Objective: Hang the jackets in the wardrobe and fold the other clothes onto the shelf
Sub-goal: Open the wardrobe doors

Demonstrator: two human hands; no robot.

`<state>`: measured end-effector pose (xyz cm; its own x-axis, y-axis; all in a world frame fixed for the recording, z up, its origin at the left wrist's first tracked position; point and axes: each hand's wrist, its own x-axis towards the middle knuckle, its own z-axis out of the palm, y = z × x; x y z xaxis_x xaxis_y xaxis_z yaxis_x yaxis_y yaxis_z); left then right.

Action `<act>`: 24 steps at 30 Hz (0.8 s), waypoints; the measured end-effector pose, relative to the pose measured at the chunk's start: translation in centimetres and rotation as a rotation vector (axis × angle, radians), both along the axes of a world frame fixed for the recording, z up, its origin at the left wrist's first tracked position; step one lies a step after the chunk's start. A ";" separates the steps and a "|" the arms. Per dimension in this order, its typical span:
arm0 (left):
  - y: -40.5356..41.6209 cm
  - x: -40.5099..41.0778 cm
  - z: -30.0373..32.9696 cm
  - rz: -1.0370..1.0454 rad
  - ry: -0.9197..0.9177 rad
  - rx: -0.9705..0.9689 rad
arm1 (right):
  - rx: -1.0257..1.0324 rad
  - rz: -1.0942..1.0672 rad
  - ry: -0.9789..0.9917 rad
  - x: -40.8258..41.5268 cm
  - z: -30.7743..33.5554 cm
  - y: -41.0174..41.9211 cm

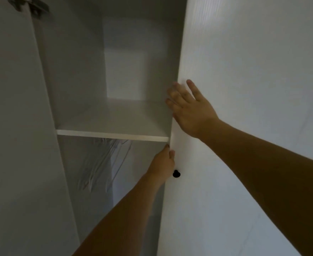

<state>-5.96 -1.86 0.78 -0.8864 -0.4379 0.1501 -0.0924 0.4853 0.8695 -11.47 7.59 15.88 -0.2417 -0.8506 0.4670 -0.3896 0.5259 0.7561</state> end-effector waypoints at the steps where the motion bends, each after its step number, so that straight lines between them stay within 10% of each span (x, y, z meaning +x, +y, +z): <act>1: -0.2 -0.3 -0.3 -0.004 0.022 0.015 | 0.008 -0.020 -0.002 -0.1 -0.2 -0.2; 24: 15.8 16.1 -0.9 0.041 0.129 -0.260 | -0.001 -0.039 -0.012 16.5 -1.1 17.6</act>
<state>10.13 13.92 -0.07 -0.8351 -0.4045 0.3727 -0.0129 0.6919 0.7219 5.01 25.22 14.81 -0.2802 -0.8399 0.4648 -0.3778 0.5416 0.7509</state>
